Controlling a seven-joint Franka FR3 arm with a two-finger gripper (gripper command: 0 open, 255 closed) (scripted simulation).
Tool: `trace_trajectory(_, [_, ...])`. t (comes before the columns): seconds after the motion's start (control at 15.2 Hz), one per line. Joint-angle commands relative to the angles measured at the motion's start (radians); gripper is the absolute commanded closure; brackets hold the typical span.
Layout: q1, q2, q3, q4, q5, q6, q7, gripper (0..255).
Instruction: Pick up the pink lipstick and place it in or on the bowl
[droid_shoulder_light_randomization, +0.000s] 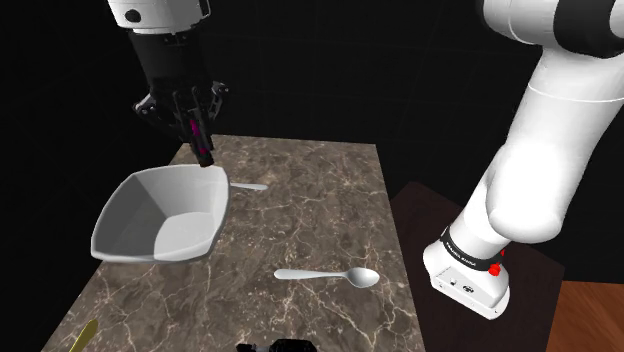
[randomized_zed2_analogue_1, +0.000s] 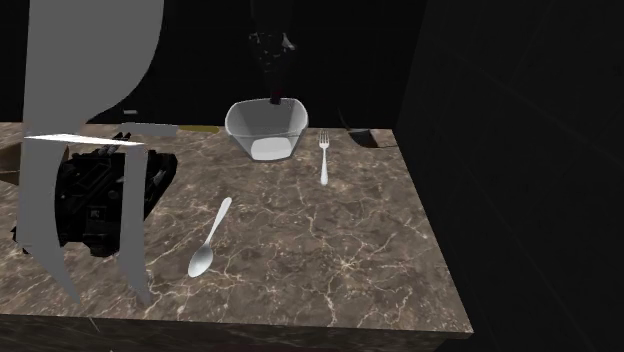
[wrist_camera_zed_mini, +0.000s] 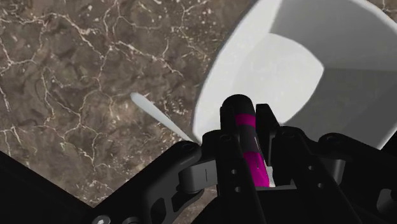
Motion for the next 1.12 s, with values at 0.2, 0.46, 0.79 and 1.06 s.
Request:
trace_trajectory(0.2, [0.153, 0.250, 0.010, 0.323, -0.136, -0.100, 0.119, 255])
trace_trajectory(0.46, [0.191, 0.308, 0.001, 0.367, -0.163, -0.089, 0.136, 255])
trace_trajectory(0.79, [0.166, 0.288, 0.003, 0.265, -0.153, -0.009, 0.133, 255])
trace_trajectory(1.06, [0.153, 0.279, 0.003, 0.197, -0.149, 0.050, 0.132, 255])
